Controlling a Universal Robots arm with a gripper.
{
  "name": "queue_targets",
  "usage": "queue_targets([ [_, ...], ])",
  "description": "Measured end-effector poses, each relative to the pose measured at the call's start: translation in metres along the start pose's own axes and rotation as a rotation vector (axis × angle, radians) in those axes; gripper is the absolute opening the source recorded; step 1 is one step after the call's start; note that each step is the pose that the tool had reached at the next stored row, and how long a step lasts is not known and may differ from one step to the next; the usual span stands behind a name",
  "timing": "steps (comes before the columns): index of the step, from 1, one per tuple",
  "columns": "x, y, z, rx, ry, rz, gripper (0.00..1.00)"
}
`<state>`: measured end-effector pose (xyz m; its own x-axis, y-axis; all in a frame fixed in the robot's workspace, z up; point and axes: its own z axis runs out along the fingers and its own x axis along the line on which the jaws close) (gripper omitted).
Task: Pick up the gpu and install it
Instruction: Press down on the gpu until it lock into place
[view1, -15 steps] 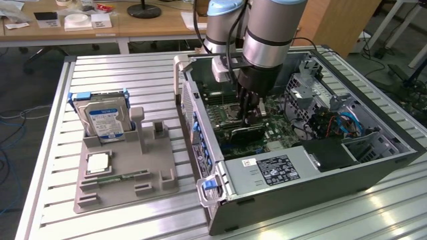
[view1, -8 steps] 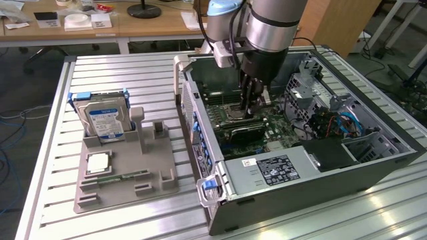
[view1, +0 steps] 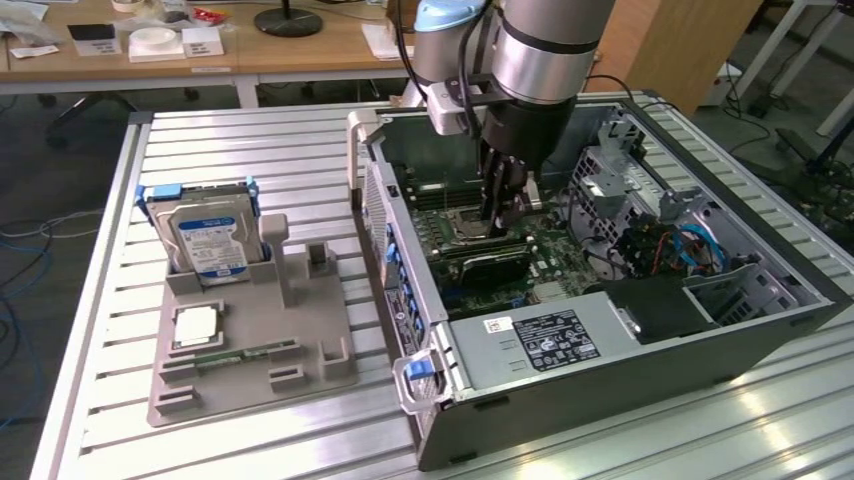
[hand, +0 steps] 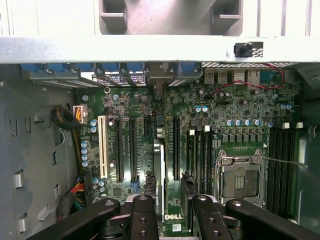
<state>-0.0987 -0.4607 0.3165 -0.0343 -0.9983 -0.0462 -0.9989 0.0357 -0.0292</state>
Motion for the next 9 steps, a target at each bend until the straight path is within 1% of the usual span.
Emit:
queue_targets([
  [6,0.0000,0.0000,0.0000,0.0000,0.0000,0.000,0.34],
  [8,0.0000,0.0000,0.0000,0.0000,-0.0001,0.000,0.32],
  [9,0.0000,0.0000,0.0000,0.0000,0.0000,0.000,0.26],
])
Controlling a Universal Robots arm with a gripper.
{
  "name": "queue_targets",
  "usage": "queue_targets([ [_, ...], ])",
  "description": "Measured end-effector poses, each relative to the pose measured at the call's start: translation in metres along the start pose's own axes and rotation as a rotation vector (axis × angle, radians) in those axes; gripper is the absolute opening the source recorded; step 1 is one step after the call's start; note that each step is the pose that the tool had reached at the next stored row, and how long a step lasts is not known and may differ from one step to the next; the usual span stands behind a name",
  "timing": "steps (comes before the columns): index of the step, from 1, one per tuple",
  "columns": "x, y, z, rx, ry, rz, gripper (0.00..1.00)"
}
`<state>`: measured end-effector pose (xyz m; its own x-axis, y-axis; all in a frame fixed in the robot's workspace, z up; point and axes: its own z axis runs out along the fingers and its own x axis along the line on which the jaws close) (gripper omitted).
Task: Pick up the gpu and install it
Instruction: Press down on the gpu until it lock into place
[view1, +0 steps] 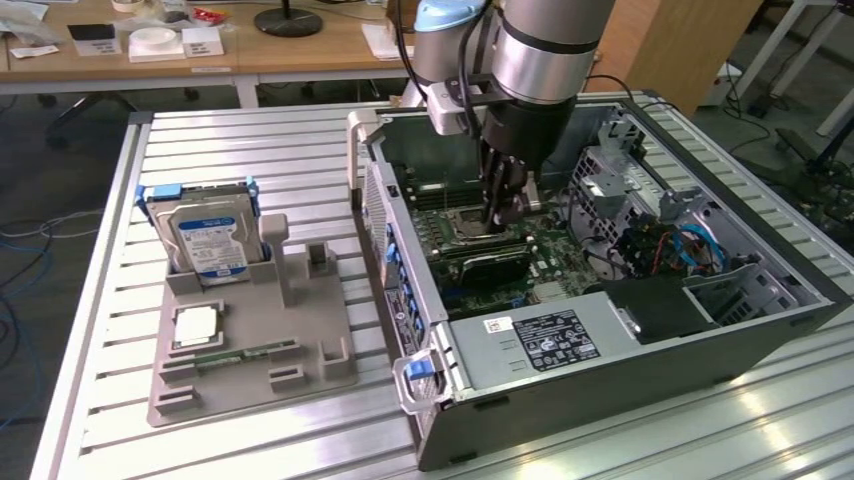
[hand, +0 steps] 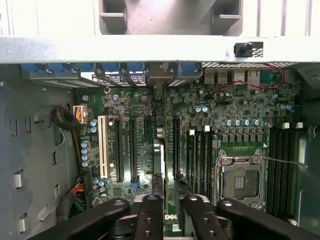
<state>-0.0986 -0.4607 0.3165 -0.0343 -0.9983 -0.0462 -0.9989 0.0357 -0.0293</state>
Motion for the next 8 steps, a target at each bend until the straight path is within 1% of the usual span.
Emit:
queue_targets([
  [1,0.0000,0.0000,0.0000,0.0000,0.0000,0.000,0.20],
  [2,0.0000,0.0000,0.0000,0.0000,0.0000,0.000,0.20],
  [4,0.0000,0.0000,0.0000,0.0000,-0.0001,0.000,0.11],
  [8,0.0000,0.0000,0.0000,0.0000,0.0000,0.000,0.11],
])
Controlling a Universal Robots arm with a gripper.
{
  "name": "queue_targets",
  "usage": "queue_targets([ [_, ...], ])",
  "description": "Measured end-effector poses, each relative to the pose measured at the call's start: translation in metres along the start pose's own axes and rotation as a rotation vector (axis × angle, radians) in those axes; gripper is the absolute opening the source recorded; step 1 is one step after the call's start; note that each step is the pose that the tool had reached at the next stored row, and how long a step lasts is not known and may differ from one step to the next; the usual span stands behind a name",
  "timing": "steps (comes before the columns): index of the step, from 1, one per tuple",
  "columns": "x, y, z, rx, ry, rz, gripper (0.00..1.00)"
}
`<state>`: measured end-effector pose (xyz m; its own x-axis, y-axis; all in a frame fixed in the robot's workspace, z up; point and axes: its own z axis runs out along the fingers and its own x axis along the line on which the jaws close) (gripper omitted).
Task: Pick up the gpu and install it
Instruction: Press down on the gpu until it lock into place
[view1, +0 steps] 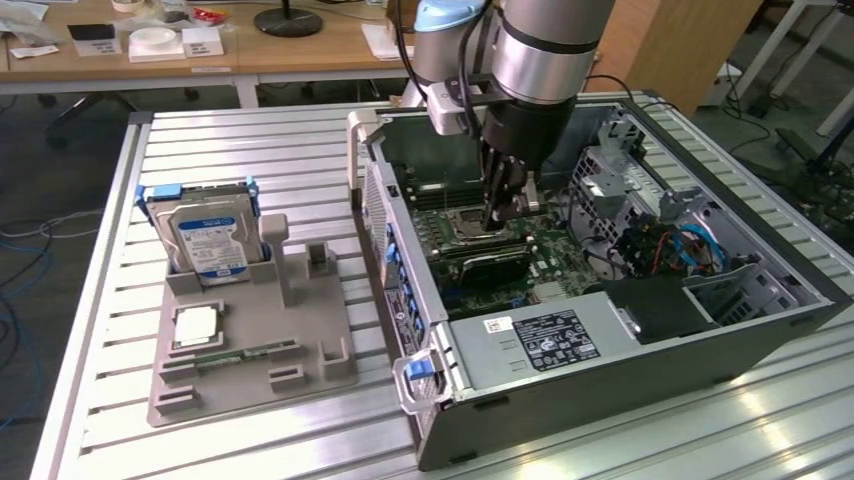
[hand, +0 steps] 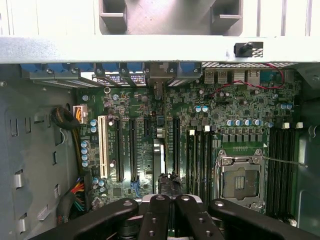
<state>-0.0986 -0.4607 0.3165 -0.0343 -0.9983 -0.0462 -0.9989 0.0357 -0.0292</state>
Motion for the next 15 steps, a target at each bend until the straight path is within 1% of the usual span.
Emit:
queue_targets([
  [6,0.0000,0.0000,0.0011,0.0001,0.0007,0.000,0.11],
  [8,0.0002,0.0001,0.0032,0.0003,0.0087,0.000,0.11],
  [9,0.0003,0.0001,0.0047,0.0004,0.0110,0.000,0.11],
  [12,0.0004,0.0002,0.0079,0.0004,0.0125,0.000,0.11],
  [15,0.0004,0.0002,0.0079,0.0003,0.0127,0.000,0.11],
])
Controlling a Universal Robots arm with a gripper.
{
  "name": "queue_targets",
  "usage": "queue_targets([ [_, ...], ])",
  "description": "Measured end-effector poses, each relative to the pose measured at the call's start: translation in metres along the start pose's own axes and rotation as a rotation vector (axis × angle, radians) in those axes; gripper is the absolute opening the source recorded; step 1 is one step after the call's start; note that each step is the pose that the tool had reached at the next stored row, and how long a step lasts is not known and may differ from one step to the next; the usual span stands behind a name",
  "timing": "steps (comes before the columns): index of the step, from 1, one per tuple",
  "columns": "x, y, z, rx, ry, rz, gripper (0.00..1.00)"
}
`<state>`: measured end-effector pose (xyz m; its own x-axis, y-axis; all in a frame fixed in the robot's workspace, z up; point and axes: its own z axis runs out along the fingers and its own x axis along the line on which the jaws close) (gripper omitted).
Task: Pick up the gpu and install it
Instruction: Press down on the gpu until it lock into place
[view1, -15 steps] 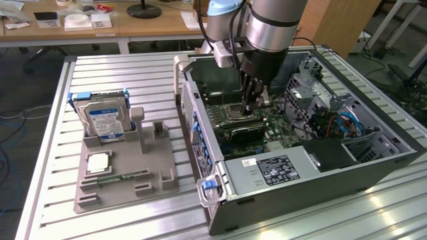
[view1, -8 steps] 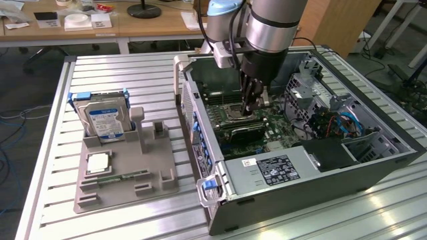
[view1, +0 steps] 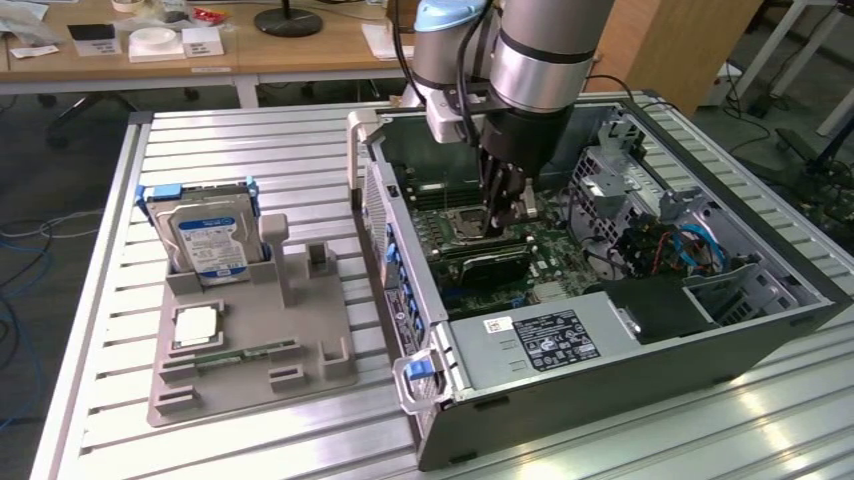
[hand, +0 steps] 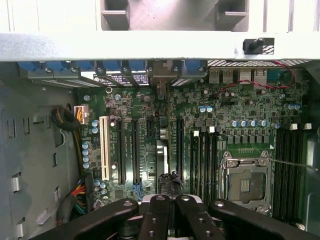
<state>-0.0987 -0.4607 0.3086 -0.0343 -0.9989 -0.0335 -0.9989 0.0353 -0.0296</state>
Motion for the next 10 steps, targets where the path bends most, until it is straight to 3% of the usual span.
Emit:
queue_targets([
  [10,-0.0026,0.0004,0.0088,0.0001,-0.0002,0.000,0.11],
])
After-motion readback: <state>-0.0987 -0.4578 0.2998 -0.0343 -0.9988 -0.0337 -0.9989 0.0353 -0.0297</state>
